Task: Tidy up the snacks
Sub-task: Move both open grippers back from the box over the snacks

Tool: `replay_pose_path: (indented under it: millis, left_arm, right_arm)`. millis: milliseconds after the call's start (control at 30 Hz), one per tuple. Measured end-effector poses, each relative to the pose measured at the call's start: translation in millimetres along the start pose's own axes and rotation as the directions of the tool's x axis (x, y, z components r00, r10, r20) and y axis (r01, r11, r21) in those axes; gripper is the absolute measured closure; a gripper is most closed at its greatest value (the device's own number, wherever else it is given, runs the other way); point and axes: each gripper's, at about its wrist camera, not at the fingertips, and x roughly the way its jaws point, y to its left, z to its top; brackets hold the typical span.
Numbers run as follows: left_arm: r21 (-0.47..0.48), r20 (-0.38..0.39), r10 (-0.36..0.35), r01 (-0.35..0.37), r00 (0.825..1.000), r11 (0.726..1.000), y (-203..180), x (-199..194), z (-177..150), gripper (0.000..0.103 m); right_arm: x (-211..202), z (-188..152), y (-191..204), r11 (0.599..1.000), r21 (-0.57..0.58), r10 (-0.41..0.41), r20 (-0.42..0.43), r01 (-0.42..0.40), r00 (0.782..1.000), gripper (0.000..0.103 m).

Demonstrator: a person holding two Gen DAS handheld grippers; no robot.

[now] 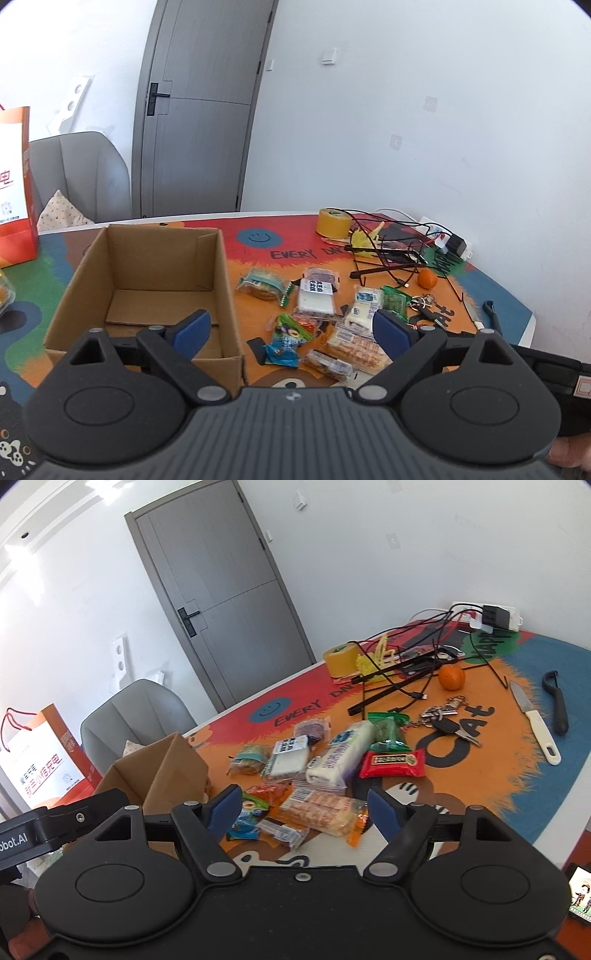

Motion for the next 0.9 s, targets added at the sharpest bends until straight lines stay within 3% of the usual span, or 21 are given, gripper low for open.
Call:
replay_pose_path:
  millis: [200,367,567,733,900]
  left_arm:
    - [0.002,-0.025,-0.034,0.034,0.999,0.999,-15,19,-6,0.012]
    - [-0.004,-0.045,-0.047,0.047,0.998,0.999,-24,38,-10,0.019]
    - [-0.006,-0.076,-0.051,0.05,0.996,0.999,-34,64,-16,0.026]
    - [-0.024,-0.092,-0.041,0.039,0.995,0.999,-38,86,-20,0.031]
    - [-0.056,-0.101,0.021,-0.027,0.995,0.998,-34,107,-24,0.031]
  right_arm:
    - [8,-3,-20,0.999,0.031,-0.016,-0.012,0.016,1.0,0.03]
    - [16,-6,-35,0.999,0.048,-0.012,-0.027,0.013,1.0,0.038]
    - [25,-8,-49,0.998,0.067,-0.004,-0.037,0.007,0.999,0.04]
    - [34,-8,-57,0.997,0.078,0.002,-0.045,0.001,0.999,0.04]
    - [43,-7,-61,0.996,0.084,0.011,-0.058,-0.006,0.998,0.04]
